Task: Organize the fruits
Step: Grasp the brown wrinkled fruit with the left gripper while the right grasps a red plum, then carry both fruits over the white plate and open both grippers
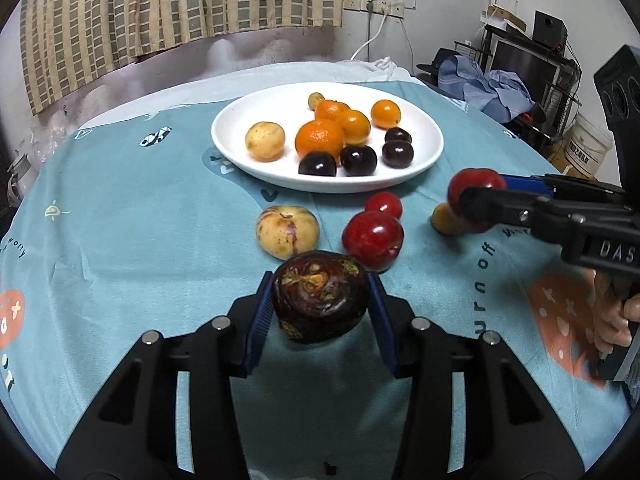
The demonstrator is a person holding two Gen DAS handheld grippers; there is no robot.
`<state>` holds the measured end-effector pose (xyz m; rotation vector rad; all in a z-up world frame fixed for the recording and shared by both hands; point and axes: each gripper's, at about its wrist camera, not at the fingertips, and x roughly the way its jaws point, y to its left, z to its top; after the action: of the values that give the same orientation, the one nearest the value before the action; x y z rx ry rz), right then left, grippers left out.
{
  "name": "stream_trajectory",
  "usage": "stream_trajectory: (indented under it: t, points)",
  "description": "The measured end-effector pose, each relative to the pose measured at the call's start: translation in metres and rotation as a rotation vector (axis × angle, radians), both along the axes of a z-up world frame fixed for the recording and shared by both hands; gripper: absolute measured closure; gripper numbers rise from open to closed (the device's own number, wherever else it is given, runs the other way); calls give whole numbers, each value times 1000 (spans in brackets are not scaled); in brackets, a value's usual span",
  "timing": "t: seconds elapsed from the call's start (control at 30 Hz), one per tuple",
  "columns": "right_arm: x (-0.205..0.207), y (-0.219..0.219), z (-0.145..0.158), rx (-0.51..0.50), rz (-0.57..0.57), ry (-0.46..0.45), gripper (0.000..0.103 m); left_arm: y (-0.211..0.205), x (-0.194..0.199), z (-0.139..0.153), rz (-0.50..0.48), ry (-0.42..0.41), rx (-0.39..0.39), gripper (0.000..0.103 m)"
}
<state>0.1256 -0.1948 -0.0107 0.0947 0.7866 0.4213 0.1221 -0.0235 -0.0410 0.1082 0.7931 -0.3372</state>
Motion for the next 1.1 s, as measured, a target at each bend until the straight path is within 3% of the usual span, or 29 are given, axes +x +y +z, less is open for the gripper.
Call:
stream_trajectory:
  t: [0.2, 0.47, 0.63, 0.67, 0.73, 0.77, 0.93, 1.1]
  points:
    - [0, -15, 12, 30, -44, -35, 62, 4, 8, 16, 34, -37, -16, 57]
    - [41, -37, 25, 114, -127, -15, 62, 8, 62, 57, 90, -77, -91, 57]
    - [74, -36, 12, 152, -158, 23, 62, -5, 90, 51, 101, -71, -103, 56]
    - [78, -36, 8, 177, -159, 29, 60, -8, 94, 47, 105, -68, -103, 53]
    - [85, -35, 1, 227, -159, 63, 56, -10, 98, 42, 133, -83, -95, 32]
    - [85, -36, -1, 249, -157, 76, 42, -9, 98, 41, 146, -96, -97, 22]
    - [71, -46, 12, 285, -172, 11, 42, 4, 90, 44, 153, -105, -116, 20]
    - [49, -56, 13, 305, -178, 34, 42, 23, 64, 42, 198, -117, -110, 14]
